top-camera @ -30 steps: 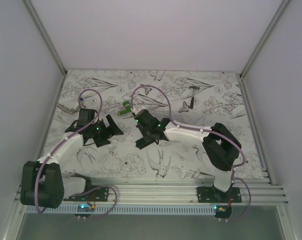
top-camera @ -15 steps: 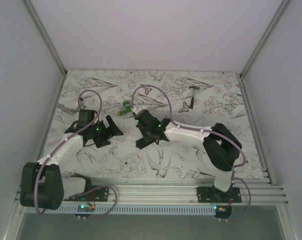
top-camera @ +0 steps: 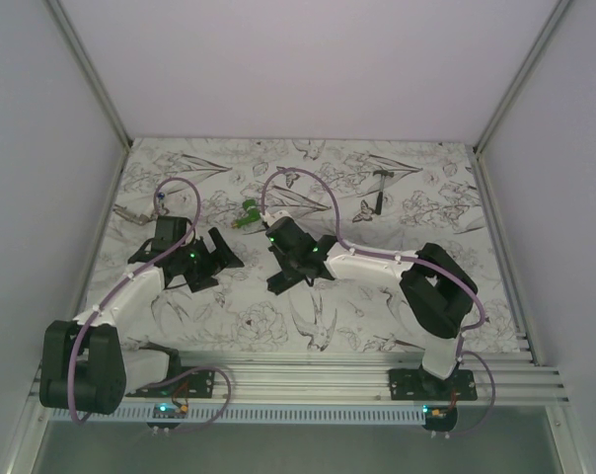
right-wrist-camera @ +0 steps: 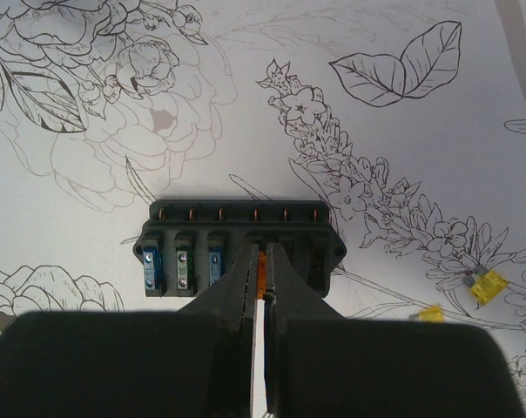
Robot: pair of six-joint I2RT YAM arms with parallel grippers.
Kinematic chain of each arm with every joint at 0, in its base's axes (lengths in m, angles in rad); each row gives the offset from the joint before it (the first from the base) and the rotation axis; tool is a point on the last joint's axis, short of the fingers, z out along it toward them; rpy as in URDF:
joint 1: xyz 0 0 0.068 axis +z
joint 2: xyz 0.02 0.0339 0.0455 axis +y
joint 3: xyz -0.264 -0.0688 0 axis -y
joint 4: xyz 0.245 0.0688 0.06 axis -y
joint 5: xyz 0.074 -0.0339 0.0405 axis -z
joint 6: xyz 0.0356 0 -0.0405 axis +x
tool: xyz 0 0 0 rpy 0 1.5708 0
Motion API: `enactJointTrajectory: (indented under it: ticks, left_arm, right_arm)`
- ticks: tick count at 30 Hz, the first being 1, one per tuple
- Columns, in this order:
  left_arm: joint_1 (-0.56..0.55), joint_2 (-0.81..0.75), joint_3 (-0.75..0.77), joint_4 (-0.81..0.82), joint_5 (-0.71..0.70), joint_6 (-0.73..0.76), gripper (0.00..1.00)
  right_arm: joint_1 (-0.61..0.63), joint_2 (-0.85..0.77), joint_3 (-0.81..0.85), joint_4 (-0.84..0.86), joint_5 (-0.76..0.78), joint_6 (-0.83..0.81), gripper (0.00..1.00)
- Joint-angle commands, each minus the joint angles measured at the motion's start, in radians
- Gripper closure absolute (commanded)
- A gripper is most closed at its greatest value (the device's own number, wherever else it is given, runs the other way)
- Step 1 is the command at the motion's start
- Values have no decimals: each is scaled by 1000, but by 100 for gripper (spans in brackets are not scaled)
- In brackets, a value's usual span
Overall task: Snap on the fuse box
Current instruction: Install the fuse at the fuse box base.
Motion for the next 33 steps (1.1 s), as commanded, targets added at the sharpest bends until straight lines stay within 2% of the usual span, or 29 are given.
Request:
enactJointTrajectory:
  ticks: [1, 5, 19, 33]
  left_arm:
    - [8, -20, -17, -25, -1, -5, 0]
    - [8, -24, -20, -25, -1, -7, 0]
    - [8, -33, -23, -28, -2, -12, 0]
    - [8, -30, -12, -30, 31, 1, 0]
  right_arm:
    - [14, -21, -10, 19, 14, 18, 100]
    - [16, -13, -13, 22, 7, 14, 100]
    - [21, -35, -18, 25, 8, 17, 87]
    - [12, -77, 7, -7, 9, 4, 69]
